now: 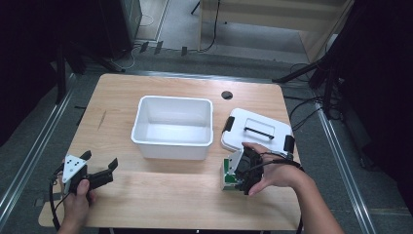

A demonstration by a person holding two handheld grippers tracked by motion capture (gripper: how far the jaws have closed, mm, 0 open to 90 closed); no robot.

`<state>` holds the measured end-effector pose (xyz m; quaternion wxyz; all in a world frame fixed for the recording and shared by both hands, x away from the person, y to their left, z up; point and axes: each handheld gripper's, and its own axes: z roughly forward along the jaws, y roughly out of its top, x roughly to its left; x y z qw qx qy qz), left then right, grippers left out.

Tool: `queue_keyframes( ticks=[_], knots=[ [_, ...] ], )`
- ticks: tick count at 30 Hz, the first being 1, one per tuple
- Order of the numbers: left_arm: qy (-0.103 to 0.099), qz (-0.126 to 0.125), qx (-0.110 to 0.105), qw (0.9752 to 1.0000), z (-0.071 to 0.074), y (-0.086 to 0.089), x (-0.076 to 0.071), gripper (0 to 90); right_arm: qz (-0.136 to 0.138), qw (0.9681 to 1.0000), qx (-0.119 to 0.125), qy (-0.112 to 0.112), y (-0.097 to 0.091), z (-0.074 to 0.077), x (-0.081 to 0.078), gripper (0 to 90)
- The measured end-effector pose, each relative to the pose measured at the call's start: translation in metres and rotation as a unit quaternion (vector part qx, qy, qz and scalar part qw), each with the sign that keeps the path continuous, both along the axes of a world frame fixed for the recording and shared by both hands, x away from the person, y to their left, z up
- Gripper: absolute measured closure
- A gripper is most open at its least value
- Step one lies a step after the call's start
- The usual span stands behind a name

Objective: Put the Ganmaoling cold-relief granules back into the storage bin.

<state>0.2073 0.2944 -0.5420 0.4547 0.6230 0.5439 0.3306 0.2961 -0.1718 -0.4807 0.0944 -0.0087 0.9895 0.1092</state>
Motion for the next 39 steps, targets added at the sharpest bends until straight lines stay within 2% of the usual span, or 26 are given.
queue_keyframes(
  ticks=[7,21,30,34,36,39],
  knots=[
    [0.0,0.0,-0.001,1.0,-0.0001,0.0,0.0001,4.5,-0.003,0.9999,0.006,0.009,-0.0016,0.0027,0.0012,14.0],
    [0.001,-0.001,0.0,1.0,-0.0001,-0.0002,0.0001,4.5,-0.007,0.9998,0.01,0.015,-0.0031,0.0027,0.0021,13.3],
    [0.001,-0.001,0.0,1.0,-0.0001,-0.0001,0.0001,4.5,-0.014,0.9998,-0.001,0.016,0.0001,-0.0016,0.0038,12.0],
    [0.001,-0.001,-0.001,1.0,0.0,0.0001,0.0001,4.5,-0.009,0.9998,0.003,0.017,-0.0005,0.0002,0.0034,14.9],
    [0.001,-0.001,-0.001,1.0,-0.0001,0.0001,0.0002,4.5,-0.01,0.9997,0.013,0.02,-0.0021,0.0035,0.003,16.7],
    [0.001,-0.001,0.0,1.0,-0.0001,-0.0002,0.0003,4.5,-0.009,0.9999,0.01,0.009,-0.0038,0.0051,0.0022,17.2]
  ],
)
